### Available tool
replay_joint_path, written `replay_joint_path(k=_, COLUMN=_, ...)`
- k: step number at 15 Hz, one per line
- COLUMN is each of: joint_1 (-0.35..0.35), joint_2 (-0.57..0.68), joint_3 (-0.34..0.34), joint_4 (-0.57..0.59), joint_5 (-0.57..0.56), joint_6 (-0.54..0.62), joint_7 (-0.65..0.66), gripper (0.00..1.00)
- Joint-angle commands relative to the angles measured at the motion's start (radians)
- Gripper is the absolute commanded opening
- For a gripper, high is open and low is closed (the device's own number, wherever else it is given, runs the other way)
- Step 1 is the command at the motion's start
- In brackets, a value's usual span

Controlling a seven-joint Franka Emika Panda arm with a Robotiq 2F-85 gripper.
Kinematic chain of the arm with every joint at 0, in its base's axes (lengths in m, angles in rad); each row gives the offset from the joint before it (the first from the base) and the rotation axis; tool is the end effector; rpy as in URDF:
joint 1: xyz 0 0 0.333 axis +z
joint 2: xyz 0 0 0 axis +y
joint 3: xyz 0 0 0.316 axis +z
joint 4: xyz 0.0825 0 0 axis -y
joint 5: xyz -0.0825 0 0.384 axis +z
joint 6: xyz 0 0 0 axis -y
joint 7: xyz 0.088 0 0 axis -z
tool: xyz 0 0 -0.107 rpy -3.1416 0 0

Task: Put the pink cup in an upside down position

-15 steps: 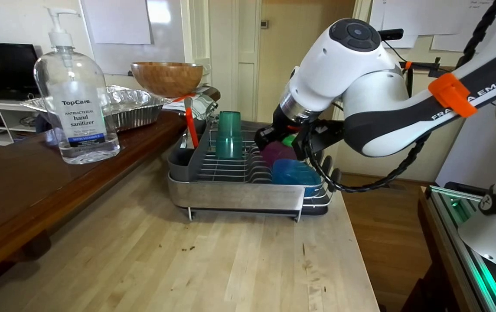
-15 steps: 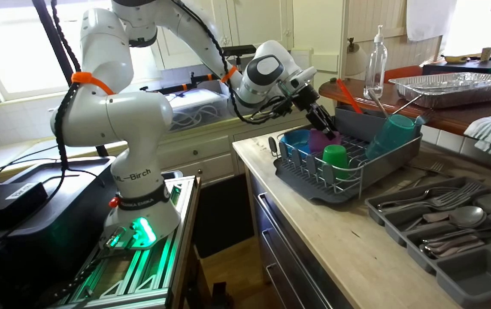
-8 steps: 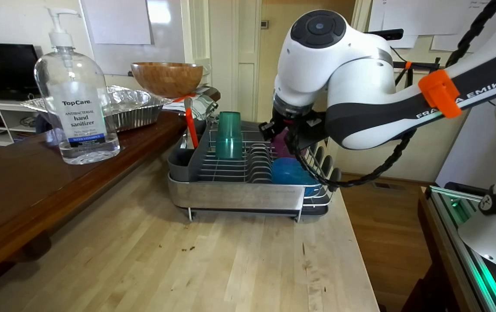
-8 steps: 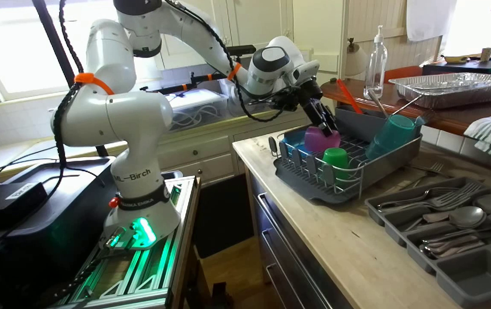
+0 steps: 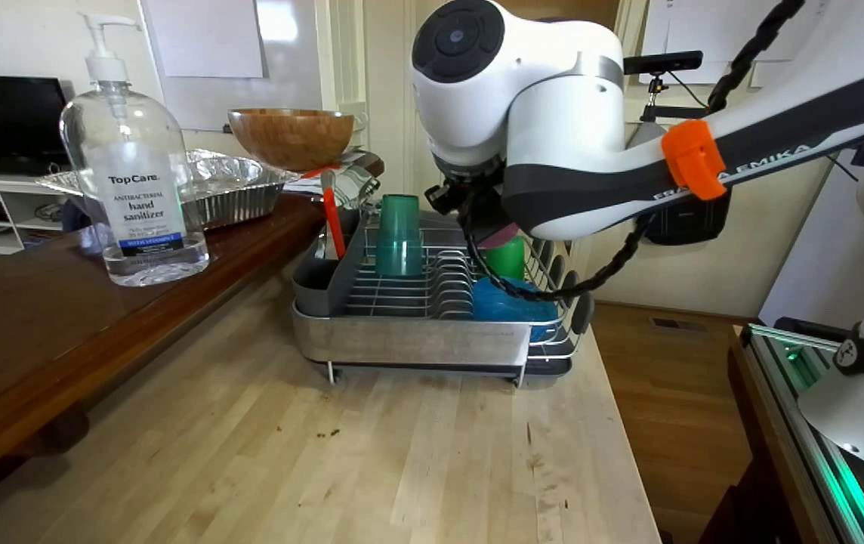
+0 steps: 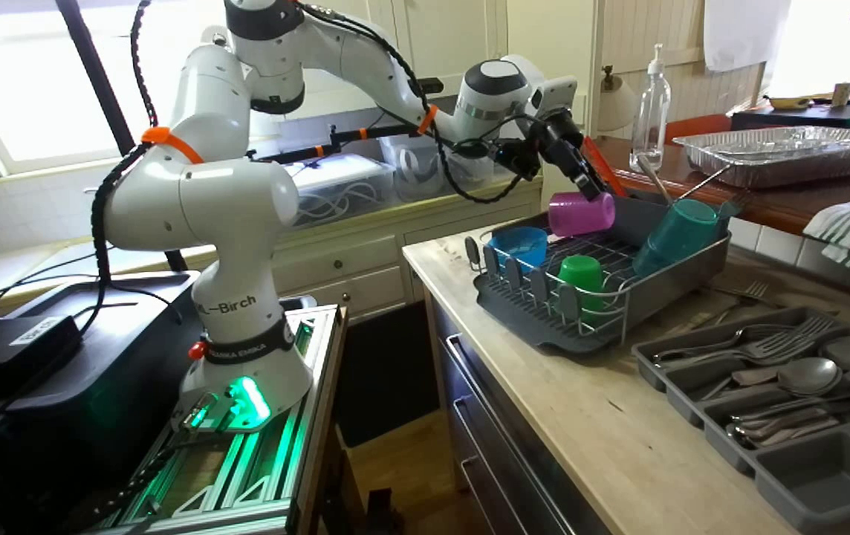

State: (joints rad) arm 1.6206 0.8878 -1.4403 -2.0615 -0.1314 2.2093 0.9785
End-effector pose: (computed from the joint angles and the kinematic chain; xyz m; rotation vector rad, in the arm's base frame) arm 0.5515 0.1605 0.3522 2.1173 -0.7109 0.6459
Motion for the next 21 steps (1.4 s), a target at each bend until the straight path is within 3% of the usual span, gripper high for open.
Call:
replay_joint_path(k=1, joint_1=-0.06, joint_2=-0.08, joint_3=0.064, joint_4=0.022, joint_5=-0.047, joint_6=0.151, joint_7=-0.041, gripper=0.38)
replay_joint_path(k=4, joint_1=-0.043, joint_2=-0.111, joint_3=0.066, joint_4=-0.044, joint_5=-0.052, joint_6=0.35, joint_7=-0.067, gripper=0.38)
replay_joint_path(k=5, joint_1=-0.053, joint_2=-0.053, joint_3=0.06, joint_4=0.008, joint_5=-0.04, joint_6=0.249, joint_7=-0.033, gripper=0.38)
replay_joint_path(k=6, joint_1=-0.053, joint_2=-0.057, joint_3=0.061, joint_4=0.001, joint_5=-0.039, joint_6=0.268, joint_7=-0.036, gripper=0.63)
replay_joint_path(k=10, joint_1=-0.053, joint_2=-0.056, joint_3=0.061, joint_4=0.005, joint_5=-0.04, joint_6=0.265, joint_7=-0.035, gripper=0.63)
replay_joint_path(k=11, joint_1=-0.053, joint_2=-0.056, joint_3=0.061, joint_4=0.005, joint_5=-0.04, joint_6=0.265, joint_7=-0.035, gripper=0.38)
replay_joint_path(k=16, joint_1=0.004, joint_2=-0.008, joint_3=0.047, joint_4=0.125, joint_5=-0.068, joint_6=-0.013, joint_7=0.057, gripper=0.38)
replay_joint_path(k=21, joint_1=0.045, joint_2=-0.021, joint_3=0.076, joint_4=0.166, joint_5=-0.141, joint_6=-0.185, joint_7=0.169, gripper=0.38)
